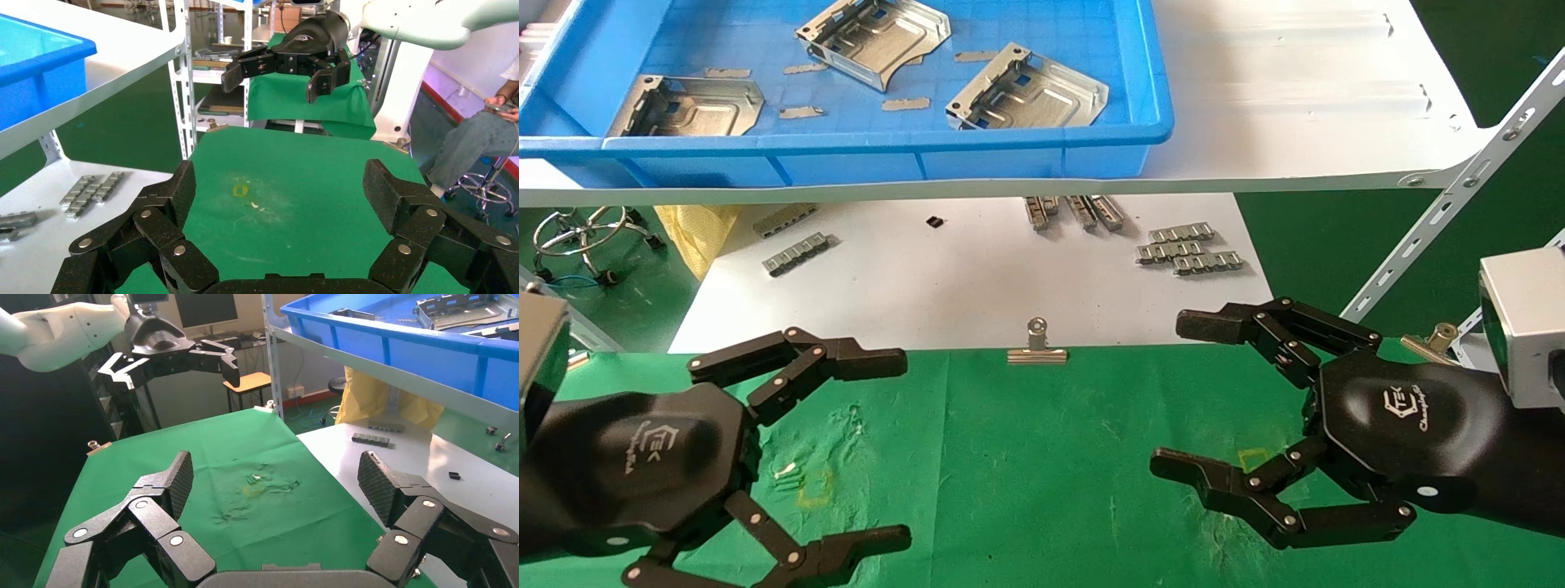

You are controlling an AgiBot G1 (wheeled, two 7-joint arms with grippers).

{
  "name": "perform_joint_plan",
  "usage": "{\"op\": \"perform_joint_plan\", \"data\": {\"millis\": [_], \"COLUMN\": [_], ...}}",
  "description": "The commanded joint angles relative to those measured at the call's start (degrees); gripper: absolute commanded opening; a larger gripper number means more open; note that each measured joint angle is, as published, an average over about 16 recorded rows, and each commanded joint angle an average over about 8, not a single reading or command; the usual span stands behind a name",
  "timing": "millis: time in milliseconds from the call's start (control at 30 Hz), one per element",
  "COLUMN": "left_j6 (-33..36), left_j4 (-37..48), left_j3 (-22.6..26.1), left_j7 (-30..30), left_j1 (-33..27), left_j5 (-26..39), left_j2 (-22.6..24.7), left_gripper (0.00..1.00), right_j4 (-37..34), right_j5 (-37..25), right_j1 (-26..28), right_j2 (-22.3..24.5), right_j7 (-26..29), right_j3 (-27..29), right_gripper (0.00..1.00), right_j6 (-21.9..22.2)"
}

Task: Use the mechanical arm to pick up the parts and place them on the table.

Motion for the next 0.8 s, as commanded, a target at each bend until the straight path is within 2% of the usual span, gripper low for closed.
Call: {"op": "perform_joint_plan", "data": {"millis": [33,500,533,767,800], "left_j6": [0.0,0.0,0.0,0.0,0.0], "left_j4": [0.0,0.0,0.0,0.0,0.0], "left_j3": [0.0,0.0,0.0,0.0,0.0], "left_j7": [0.0,0.0,0.0,0.0,0.0], "left_j1": [0.0,0.0,0.0,0.0,0.0], "left_j5": [0.0,0.0,0.0,0.0,0.0], "left_j2": [0.0,0.0,0.0,0.0,0.0], "left_gripper": [1.0,1.0,1.0,1.0,1.0], "right_j4": [0.0,0.0,0.0,0.0,0.0], "right_j5": [0.0,0.0,0.0,0.0,0.0], "right_j1": [0.0,0.0,0.0,0.0,0.0], "right_j2": [0.0,0.0,0.0,0.0,0.0], "right_j7": [0.0,0.0,0.0,0.0,0.0], "right_j3": [0.0,0.0,0.0,0.0,0.0], "right_gripper": [1.0,1.0,0.97,0.1,0.0], "right_j6": [0.0,0.0,0.0,0.0,0.0]}}
